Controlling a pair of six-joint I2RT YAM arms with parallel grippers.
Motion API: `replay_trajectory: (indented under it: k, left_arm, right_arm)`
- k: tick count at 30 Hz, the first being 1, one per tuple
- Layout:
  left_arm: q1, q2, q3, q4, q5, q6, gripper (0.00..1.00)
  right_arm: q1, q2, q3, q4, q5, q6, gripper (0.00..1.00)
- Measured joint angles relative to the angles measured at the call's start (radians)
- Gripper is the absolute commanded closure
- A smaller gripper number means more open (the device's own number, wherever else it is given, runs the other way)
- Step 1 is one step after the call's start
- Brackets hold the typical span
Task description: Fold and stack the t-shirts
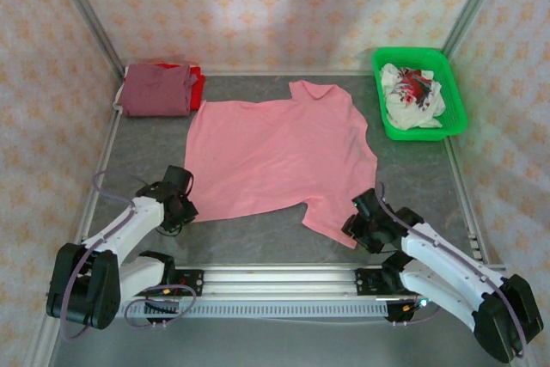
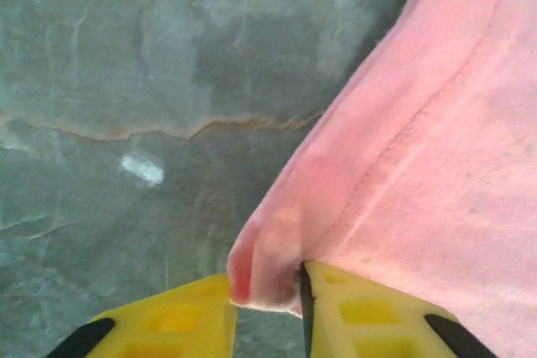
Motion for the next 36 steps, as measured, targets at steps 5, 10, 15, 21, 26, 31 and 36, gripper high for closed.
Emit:
replay_trajectory:
  k: [5, 10, 15, 21, 26, 31, 36]
  left_arm:
    - [0.000, 0.015, 0.000, 0.041, -0.001, 0.008, 0.88]
    - [0.000, 0.014, 0.000, 0.047, -0.002, 0.017, 0.93]
    - [0.000, -0.001, 0.000, 0.048, -0.005, 0.019, 0.93]
    - [0.000, -0.001, 0.000, 0.050, -0.004, 0.019, 0.94]
    - [0.000, -0.013, 0.000, 0.050, -0.004, 0.019, 0.94]
    - [0.000, -0.042, 0.000, 0.050, -0.005, 0.019, 0.94]
    - [0.000, -0.068, 0.000, 0.046, -0.005, 0.016, 0.95]
  right_arm:
    - [0.003, 0.000, -0.004, 0.000, 0.002, 0.000, 0.47]
    - [0.004, 0.008, -0.004, 0.003, 0.001, 0.000, 0.48]
    - [0.016, 0.022, -0.004, 0.003, 0.009, 0.000, 0.52]
    - [0.027, 0.052, 0.005, -0.013, 0.030, 0.008, 0.68]
    - [0.045, 0.088, 0.022, -0.047, 0.058, 0.009, 0.83]
    - [0.060, 0.123, 0.050, -0.069, 0.076, 0.007, 0.90]
    - [0.072, 0.122, 0.065, -0.047, 0.054, 0.018, 0.98]
